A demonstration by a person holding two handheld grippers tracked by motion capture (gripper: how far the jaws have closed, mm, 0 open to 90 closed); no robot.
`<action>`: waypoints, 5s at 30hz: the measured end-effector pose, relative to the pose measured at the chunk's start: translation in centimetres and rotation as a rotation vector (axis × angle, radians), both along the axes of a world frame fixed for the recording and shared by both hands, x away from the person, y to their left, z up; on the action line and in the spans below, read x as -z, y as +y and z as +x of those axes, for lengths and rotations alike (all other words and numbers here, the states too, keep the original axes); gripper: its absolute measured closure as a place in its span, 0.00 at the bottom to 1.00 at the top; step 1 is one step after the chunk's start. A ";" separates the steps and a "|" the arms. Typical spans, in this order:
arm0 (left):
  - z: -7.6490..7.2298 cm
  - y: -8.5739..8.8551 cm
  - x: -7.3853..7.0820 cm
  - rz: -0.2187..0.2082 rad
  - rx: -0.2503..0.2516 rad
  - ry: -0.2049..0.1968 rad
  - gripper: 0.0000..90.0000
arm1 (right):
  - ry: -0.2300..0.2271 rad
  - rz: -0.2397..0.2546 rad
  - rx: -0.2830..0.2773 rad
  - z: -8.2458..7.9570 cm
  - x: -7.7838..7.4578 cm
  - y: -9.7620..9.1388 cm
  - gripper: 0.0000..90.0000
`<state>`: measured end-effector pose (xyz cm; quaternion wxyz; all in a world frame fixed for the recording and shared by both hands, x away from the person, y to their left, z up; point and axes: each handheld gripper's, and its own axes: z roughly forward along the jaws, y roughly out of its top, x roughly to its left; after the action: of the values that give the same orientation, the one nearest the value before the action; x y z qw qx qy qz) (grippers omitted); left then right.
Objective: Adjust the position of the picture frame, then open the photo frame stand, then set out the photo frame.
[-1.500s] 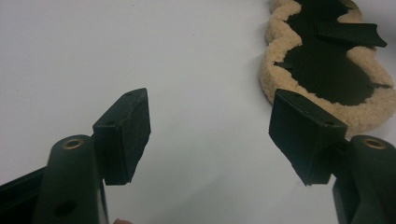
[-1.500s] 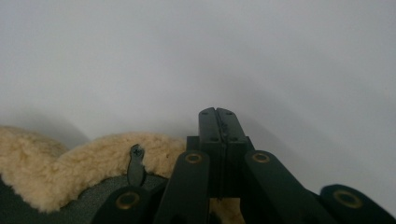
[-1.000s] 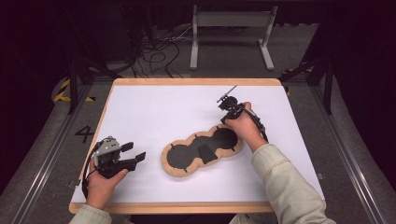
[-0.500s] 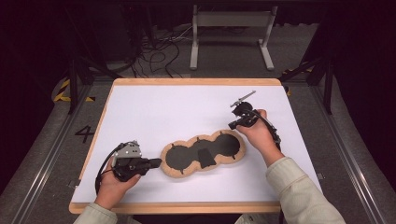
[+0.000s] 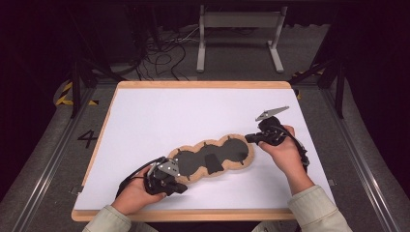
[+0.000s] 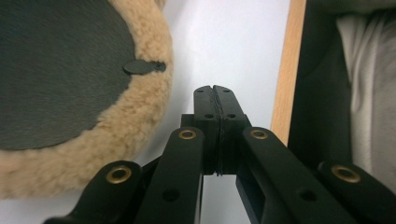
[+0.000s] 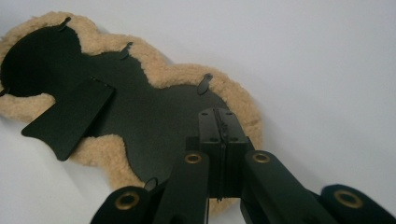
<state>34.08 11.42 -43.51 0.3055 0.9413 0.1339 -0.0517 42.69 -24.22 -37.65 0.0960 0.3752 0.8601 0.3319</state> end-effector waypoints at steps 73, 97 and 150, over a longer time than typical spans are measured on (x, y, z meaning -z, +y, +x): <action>4.2 6.1 -1.8 -0.362 -0.552 -0.205 0.56 | -0.108 0.104 -0.190 -7.2 1.2 2.6 0.98; 4.4 7.1 -0.7 -0.243 -0.671 -0.248 0.45 | 0.004 0.008 -0.306 -6.5 4.7 7.1 1.00; 4.4 7.8 -0.6 -0.345 -0.743 -0.095 0.26 | -0.215 0.090 -0.232 -6.9 0.1 5.0 0.90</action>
<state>38.49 19.19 -42.92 0.4627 0.7651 0.4398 0.0837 35.84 -19.18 -37.72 0.1317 0.2398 0.8667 0.4171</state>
